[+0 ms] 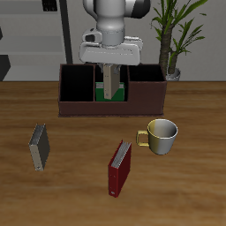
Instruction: Place the green book into the back desk caddy's front compartment and place the left yellow book into the back desk caddy's right compartment and place the red book into the back desk caddy's right compartment
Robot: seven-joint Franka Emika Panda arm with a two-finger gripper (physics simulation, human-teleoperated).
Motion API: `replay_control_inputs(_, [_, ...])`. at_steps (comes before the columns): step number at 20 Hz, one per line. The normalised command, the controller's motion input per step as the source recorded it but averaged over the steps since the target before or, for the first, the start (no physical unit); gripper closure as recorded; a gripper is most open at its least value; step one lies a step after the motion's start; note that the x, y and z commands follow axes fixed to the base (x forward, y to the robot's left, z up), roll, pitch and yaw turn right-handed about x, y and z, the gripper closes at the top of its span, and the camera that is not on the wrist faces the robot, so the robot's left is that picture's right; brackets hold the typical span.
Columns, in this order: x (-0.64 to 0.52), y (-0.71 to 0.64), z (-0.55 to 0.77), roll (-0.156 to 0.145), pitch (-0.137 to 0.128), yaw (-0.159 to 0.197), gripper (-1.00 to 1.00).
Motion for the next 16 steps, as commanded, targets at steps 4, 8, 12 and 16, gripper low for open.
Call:
replay_control_inputs(4, [-0.41,0.49,0.53,0.045,-0.020,0.040,1.00])
replay_control_inputs(8, [-0.46,0.44,0.38,0.048,-0.024,0.013,1.00])
replay_control_inputs(12, [-0.48,0.41,0.34,0.052,-0.015,0.021,1.00])
replay_control_inputs(16, [-0.40,0.33,0.22,0.067,0.002,0.018,1.00])
